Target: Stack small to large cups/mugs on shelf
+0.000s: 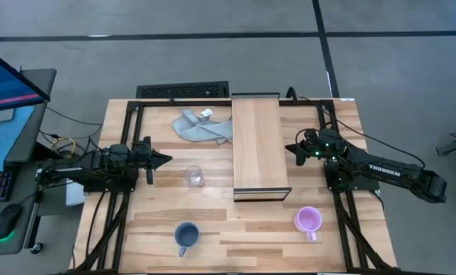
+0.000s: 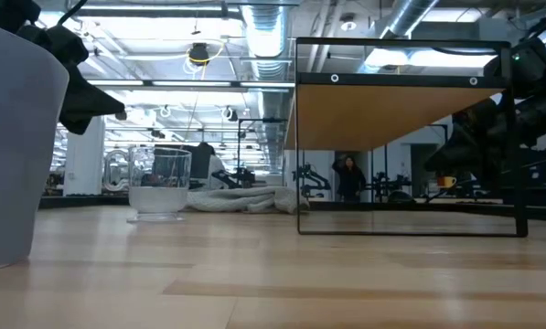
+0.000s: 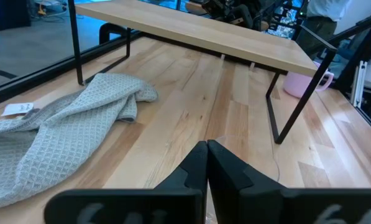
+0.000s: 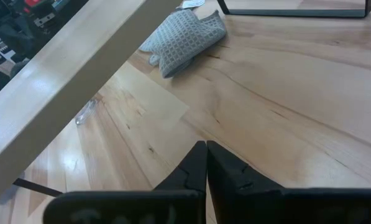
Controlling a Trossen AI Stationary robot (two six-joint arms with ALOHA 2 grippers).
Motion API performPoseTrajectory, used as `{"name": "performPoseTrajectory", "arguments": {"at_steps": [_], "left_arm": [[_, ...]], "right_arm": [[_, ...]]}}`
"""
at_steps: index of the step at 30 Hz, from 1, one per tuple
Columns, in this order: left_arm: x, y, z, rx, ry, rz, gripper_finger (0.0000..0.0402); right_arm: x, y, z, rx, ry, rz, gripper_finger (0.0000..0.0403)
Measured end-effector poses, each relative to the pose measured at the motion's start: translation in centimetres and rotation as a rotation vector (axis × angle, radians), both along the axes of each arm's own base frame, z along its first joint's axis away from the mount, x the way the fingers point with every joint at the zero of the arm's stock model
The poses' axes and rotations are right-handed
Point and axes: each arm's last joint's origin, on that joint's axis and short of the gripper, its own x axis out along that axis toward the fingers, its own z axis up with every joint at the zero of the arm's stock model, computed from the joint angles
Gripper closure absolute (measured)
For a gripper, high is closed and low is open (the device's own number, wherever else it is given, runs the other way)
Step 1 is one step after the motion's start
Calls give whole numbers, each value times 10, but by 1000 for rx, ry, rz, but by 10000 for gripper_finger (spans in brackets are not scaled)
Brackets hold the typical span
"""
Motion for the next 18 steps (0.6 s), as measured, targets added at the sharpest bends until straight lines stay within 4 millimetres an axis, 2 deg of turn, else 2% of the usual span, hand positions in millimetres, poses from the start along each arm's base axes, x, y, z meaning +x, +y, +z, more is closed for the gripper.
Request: {"name": "performPoseTrajectory", "arguments": {"at_steps": [12,18], "left_arm": [[1,0,3,3,-35,0,401],[2,0,5,67,-61,-18,401]], "right_arm": [[0,0,0,0,1,-1,369],[0,0,0,0,0,-1,369]]}}
